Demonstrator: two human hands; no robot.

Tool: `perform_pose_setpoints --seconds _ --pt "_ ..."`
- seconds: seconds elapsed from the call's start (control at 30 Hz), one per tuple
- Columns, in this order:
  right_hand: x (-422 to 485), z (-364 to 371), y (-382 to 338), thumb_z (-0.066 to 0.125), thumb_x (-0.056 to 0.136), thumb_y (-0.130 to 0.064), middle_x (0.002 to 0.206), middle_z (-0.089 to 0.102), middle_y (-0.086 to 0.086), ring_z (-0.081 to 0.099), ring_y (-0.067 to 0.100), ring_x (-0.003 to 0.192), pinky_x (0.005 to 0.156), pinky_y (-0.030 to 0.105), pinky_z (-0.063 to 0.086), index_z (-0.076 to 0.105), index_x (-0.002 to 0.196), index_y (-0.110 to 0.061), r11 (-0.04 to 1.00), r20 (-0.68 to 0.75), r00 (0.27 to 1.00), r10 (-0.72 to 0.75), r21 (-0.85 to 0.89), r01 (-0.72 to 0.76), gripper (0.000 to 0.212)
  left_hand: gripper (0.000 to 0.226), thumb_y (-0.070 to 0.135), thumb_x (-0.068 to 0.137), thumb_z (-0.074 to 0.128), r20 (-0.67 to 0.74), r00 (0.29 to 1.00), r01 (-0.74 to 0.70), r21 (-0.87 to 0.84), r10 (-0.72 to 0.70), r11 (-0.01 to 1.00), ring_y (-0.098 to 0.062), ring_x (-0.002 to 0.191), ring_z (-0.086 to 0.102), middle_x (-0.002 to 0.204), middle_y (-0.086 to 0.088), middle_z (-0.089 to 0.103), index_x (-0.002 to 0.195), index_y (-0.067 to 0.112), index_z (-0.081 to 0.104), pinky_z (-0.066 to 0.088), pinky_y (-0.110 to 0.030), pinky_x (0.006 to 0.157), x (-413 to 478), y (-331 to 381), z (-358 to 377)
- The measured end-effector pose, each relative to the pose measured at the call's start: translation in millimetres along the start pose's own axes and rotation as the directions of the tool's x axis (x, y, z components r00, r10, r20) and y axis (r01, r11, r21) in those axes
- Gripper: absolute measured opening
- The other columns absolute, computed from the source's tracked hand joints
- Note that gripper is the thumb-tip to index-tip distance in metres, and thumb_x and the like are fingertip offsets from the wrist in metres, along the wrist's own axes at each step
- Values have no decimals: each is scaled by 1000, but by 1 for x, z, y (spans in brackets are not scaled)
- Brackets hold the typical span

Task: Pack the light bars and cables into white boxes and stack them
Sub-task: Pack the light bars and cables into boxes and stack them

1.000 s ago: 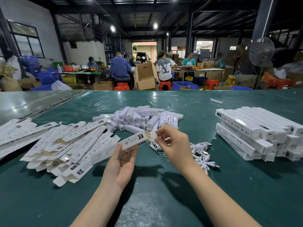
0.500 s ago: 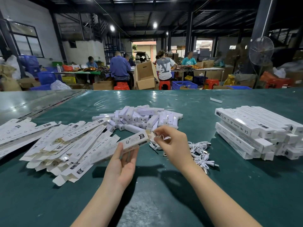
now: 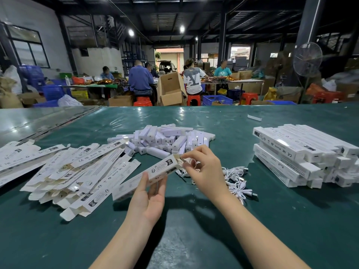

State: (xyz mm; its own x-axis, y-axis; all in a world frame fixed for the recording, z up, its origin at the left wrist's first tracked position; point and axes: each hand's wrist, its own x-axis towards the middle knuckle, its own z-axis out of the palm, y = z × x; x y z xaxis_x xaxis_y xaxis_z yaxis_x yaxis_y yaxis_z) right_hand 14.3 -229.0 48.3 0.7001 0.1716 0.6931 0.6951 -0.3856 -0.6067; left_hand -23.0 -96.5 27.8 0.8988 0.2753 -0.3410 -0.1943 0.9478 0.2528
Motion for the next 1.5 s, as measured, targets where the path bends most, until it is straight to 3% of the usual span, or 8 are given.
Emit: perform_pose_setpoints --seconds 0.3,0.5,0.7,0.87,0.97,1.07,1.33,1.5 --pt "2 -3 2 62 85 -3 89 56 4 49 16 71 73 24 40 69 103 -6 993 108 994 34 -120 -21 20 12 8 93 53 75 996 -44 95 36 994 -22 83 63 64 -13 69 83 5 58 45 -46 86 -2 -1 -1" --pt "-1 -4 -4 66 76 2 87 71 6 49 13 67 70 21 39 72 87 -4 996 73 997 2 -85 4 14 12 9 92 54 47 999 -26 62 23 998 -22 83 62 62 -13 69 81 5 57 45 -46 87 -1 0 -2" --pt "4 -10 -4 57 72 8 102 70 9 59 25 95 87 32 44 72 97 -7 991 238 969 60 -134 -29 33 10 8 92 54 47 999 -22 91 18 996 -22 82 63 62 -12 69 83 5 58 46 -46 86 0 2 -3" --pt "4 -10 -3 56 75 15 100 52 4 50 14 88 77 2 33 73 94 -6 996 180 982 54 -81 -40 34 9 8 92 53 61 997 -49 116 42 992 -20 82 63 65 -11 70 85 7 58 46 -44 83 0 0 -2" --pt "5 -10 -2 55 72 17 90 58 3 54 14 82 78 13 44 70 99 -7 998 177 982 64 -8 -63 40 6 7 92 53 70 996 -56 139 47 989 -20 85 62 79 -13 68 89 8 58 50 -44 85 0 -1 -2" --pt "4 -10 -2 53 74 19 83 63 -9 61 3 80 81 13 50 64 108 -15 980 141 980 138 125 -156 49 5 5 91 53 85 996 -50 153 37 987 -23 88 63 81 -15 68 91 6 58 58 -41 69 -1 -4 -4" --pt "-3 3 -6 63 78 7 75 61 -21 58 -10 66 66 9 48 62 85 -31 971 -7 990 140 195 -136 39 5 6 92 53 77 996 -58 111 50 992 -22 85 64 66 -12 70 88 8 57 48 -44 85 -4 -2 -1" --pt "-1 6 -9 57 81 8 75 64 -10 63 9 74 75 29 54 56 84 -40 910 68 972 227 339 -236 48 8 8 92 53 56 998 -46 68 42 997 -20 82 62 65 -13 69 85 6 56 49 -43 88 -3 -1 -1"
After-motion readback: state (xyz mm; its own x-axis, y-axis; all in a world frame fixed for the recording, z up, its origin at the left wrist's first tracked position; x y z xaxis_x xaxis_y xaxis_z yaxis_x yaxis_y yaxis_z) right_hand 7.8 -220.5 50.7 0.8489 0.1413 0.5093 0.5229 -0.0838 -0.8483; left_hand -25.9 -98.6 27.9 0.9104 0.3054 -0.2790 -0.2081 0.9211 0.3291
